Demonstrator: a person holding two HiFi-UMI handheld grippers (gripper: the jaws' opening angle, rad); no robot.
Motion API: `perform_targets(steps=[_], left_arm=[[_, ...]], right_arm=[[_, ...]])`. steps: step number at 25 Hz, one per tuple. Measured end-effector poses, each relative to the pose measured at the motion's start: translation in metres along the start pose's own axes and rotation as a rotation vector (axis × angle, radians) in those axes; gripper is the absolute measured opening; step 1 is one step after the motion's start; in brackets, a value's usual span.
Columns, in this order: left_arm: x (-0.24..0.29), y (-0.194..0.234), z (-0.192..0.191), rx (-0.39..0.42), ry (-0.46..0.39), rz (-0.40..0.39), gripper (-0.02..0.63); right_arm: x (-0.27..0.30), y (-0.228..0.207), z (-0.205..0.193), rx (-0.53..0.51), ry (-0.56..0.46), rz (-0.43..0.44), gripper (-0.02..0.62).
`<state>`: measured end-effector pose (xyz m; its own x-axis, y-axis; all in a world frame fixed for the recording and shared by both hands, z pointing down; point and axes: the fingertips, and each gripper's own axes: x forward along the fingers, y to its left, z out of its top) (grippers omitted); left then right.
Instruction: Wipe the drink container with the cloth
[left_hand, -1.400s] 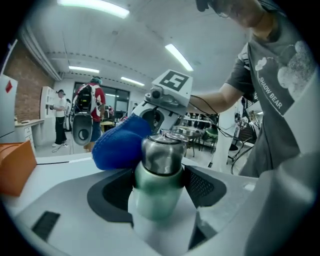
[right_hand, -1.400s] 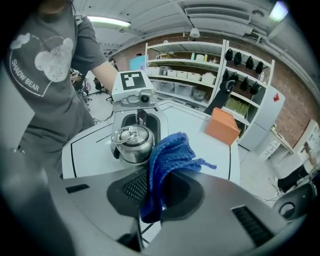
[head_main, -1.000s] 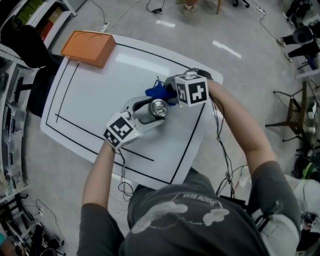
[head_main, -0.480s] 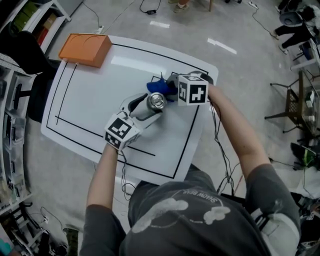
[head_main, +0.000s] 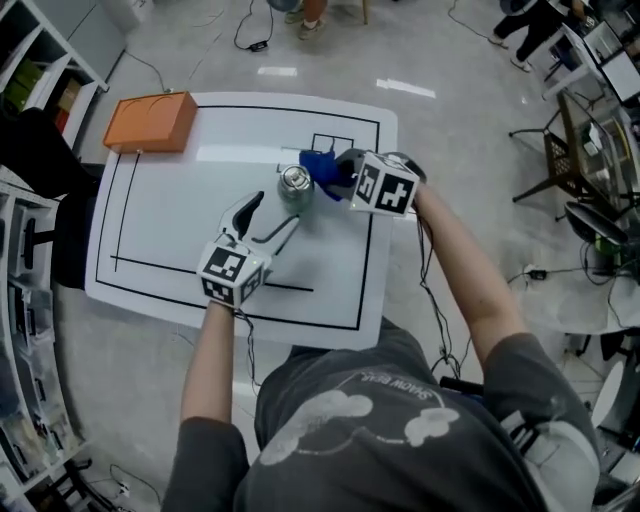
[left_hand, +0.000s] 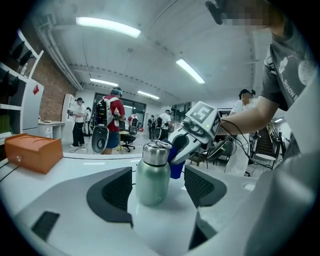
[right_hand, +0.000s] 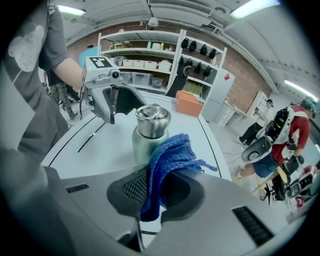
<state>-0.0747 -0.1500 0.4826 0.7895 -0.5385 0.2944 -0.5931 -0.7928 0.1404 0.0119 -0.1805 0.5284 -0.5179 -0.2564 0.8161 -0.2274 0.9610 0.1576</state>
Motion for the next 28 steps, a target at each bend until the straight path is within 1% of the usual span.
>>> perform_targets(steps=[5, 10, 12, 14, 16, 20, 22, 24, 28], left_arm=[[-0.01, -0.001, -0.004, -0.008, -0.004, -0.004, 0.322], [-0.022, -0.005, 0.0, -0.062, -0.056, -0.041, 0.321], [-0.026, -0.008, -0.001, -0.082, -0.068, -0.034, 0.285], [-0.031, -0.012, -0.003, -0.091, -0.073, -0.024, 0.224], [-0.034, -0.017, -0.004, -0.094, -0.077, -0.008, 0.18], [-0.04, -0.024, -0.006, -0.11, -0.087, 0.065, 0.105], [-0.045, -0.03, -0.006, -0.125, -0.094, 0.103, 0.081], [-0.049, -0.039, -0.004, -0.129, -0.098, 0.131, 0.064], [-0.057, -0.062, -0.003, -0.12, -0.103, 0.175, 0.058]], right_arm=[[-0.026, 0.014, 0.003, 0.117, -0.025, -0.15, 0.043], [-0.049, 0.03, 0.013, 0.245, -0.08, -0.278, 0.043], [-0.058, 0.038, 0.016, 0.281, -0.107, -0.31, 0.043], [-0.065, 0.045, 0.018, 0.32, -0.139, -0.331, 0.043], [-0.07, 0.049, 0.018, 0.359, -0.172, -0.351, 0.043], [-0.081, 0.056, 0.013, 0.438, -0.229, -0.38, 0.043], [-0.087, 0.063, 0.008, 0.453, -0.238, -0.386, 0.043], [-0.094, 0.072, 0.003, 0.443, -0.244, -0.386, 0.043], [-0.106, 0.093, -0.001, 0.411, -0.269, -0.372, 0.043]])
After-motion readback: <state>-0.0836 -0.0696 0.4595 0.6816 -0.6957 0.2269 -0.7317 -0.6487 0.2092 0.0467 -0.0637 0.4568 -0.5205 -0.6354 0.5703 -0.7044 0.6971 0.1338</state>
